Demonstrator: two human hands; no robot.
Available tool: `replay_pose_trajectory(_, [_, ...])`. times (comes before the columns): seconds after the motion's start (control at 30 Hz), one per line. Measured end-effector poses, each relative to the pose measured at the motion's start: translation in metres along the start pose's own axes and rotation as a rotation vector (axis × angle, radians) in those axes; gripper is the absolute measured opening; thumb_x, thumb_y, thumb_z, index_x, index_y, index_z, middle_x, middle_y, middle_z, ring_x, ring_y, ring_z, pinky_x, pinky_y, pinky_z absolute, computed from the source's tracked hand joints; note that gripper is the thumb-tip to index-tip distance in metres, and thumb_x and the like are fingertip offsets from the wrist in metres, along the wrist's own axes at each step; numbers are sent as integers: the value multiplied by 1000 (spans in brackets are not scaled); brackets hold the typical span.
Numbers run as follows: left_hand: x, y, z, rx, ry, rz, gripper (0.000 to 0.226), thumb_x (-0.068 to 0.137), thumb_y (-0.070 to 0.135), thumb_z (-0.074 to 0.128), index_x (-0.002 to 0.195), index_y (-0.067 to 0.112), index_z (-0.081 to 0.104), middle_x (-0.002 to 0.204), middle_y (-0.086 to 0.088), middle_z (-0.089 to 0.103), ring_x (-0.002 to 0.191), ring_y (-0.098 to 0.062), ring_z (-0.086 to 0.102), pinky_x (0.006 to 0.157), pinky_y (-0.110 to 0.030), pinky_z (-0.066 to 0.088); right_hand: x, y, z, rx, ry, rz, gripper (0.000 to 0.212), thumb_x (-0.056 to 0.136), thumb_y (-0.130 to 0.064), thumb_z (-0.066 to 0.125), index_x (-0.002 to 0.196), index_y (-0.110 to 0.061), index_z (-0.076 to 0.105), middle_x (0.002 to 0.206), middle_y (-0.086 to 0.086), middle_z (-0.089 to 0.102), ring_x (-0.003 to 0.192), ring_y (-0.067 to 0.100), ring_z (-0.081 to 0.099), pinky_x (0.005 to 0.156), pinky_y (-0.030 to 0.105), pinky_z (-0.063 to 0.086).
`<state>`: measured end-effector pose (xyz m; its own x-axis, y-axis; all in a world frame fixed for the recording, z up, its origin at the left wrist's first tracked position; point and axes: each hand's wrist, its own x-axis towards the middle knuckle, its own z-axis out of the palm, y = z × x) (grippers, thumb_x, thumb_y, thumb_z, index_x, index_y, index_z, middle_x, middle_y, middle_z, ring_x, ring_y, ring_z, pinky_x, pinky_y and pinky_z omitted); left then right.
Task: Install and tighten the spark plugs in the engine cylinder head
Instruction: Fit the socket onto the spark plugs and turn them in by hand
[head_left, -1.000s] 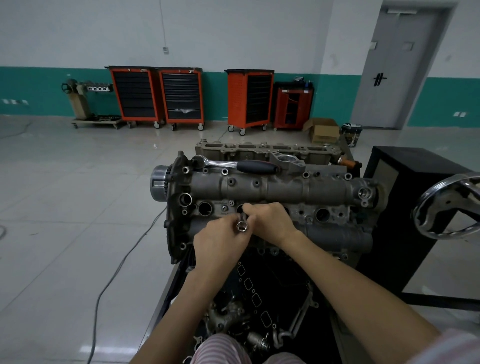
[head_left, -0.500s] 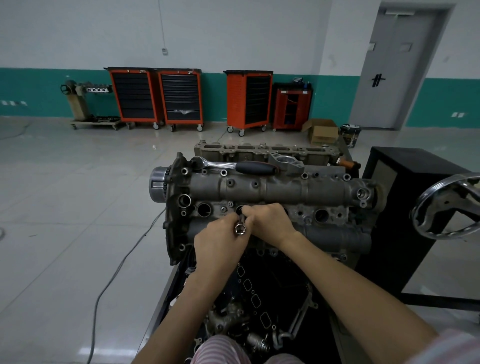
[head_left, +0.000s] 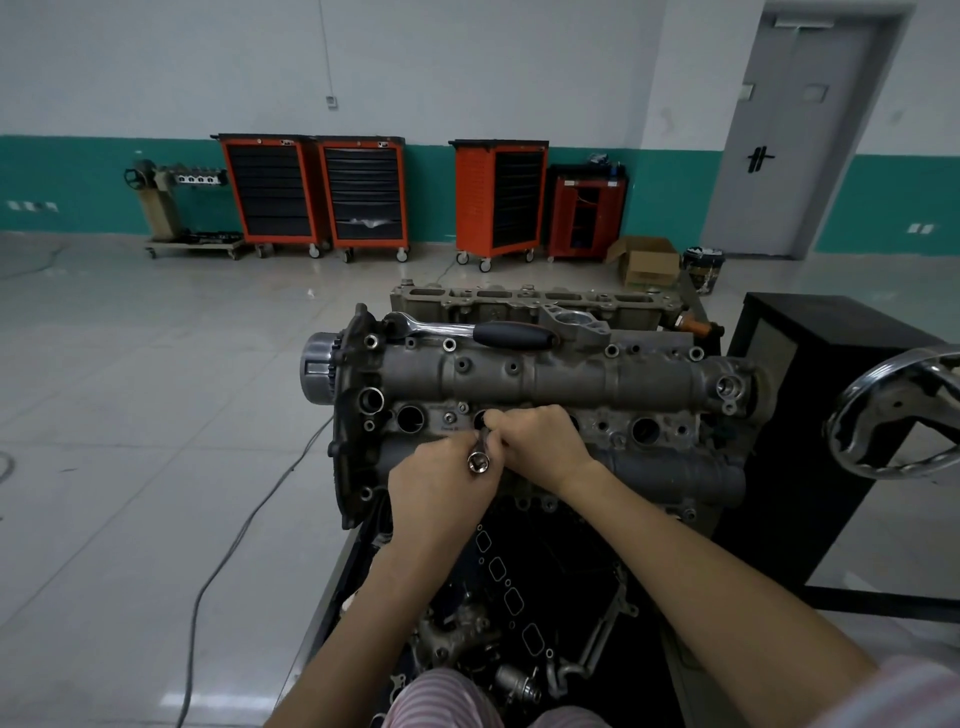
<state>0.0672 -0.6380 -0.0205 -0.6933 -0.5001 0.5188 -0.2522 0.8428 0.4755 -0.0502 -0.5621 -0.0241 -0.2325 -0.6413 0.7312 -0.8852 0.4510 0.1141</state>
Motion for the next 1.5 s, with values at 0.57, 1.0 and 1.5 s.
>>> replay_pose_trajectory(0.57, [1, 0, -1, -13, -8, 52, 29, 87, 42, 50, 67, 22, 40, 60, 7, 46, 59, -15, 50, 46, -26, 22, 2, -3, -2, -5, -97, 73, 14, 69, -19, 61, 71, -5, 60, 51, 7, 61, 41, 25, 58, 39, 23, 37])
replay_pose_trajectory(1.0, [-1, -2, 0, 47, -2, 76, 35, 89, 49, 46, 76, 19, 57, 70, 4, 58, 66, -17, 56, 47, -26, 27, 2, -3, -3, -25, 11, 22, 25, 66, -26, 40, 53, -12, 57, 41, 1, 54, 32, 21, 51, 34, 15, 32])
replay_pose_trajectory(1.5, [-1, -4, -4, 14, 73, 124, 31, 87, 38, 58, 65, 16, 53, 63, 3, 56, 58, -18, 55, 44, -24, 22, 1, -3, -2, 8, -9, 32, 27, 70, -29, 42, 55, -13, 58, 42, 1, 55, 34, 20, 53, 35, 17, 33])
